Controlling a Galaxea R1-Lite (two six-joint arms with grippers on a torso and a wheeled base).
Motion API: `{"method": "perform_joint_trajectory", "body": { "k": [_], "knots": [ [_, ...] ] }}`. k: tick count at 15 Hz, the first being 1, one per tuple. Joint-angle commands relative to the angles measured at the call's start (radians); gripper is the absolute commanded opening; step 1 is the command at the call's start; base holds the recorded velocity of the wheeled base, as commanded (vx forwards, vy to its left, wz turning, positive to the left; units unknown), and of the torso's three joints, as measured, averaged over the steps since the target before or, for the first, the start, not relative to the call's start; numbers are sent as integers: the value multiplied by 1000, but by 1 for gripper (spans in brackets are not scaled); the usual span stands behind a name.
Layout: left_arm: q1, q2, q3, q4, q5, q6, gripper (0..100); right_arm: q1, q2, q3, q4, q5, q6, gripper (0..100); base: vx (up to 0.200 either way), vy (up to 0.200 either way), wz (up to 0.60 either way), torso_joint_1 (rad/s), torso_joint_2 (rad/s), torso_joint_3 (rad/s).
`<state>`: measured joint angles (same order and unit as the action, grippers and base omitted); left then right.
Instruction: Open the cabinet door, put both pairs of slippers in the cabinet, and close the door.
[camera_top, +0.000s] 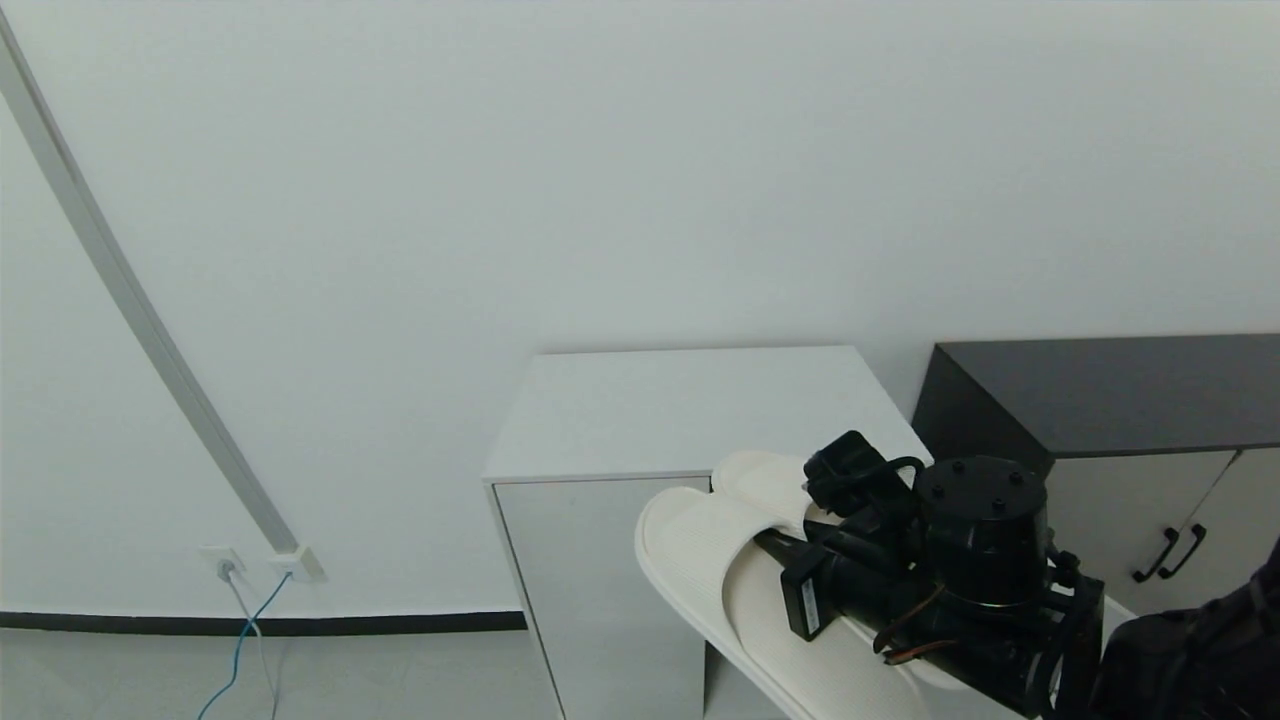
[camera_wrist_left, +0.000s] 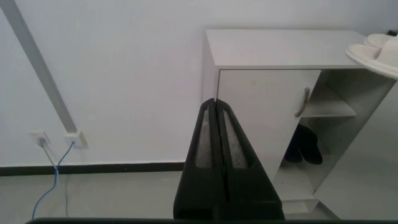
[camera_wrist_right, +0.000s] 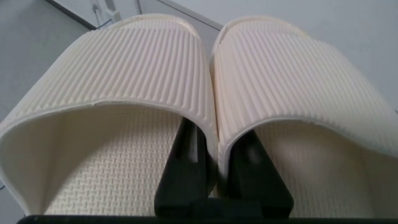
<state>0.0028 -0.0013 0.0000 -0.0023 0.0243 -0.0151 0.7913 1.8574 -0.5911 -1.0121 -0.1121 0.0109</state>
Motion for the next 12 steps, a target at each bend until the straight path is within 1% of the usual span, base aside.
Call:
{"method": "perform_joint_trajectory", "body": {
  "k": [1,4,7,12],
  "knots": [
    [0,1,0,-1,0,0,0,0,-1,0,0,0,0,0,0,-200,0,12,7,7],
    [0,1,0,-1,0,-2,0,-3,0,2,0,0,0,0,0,0,0,0,0,0],
    [0,1,0,-2,0,0,0,-26,2,0,0,0,1,0,0,0,0,0,0,0],
    [0,1,0,-1,0,0,0,-29,2,0,0,2,1,0,0,0,0,0,0,0]
  ]
}}
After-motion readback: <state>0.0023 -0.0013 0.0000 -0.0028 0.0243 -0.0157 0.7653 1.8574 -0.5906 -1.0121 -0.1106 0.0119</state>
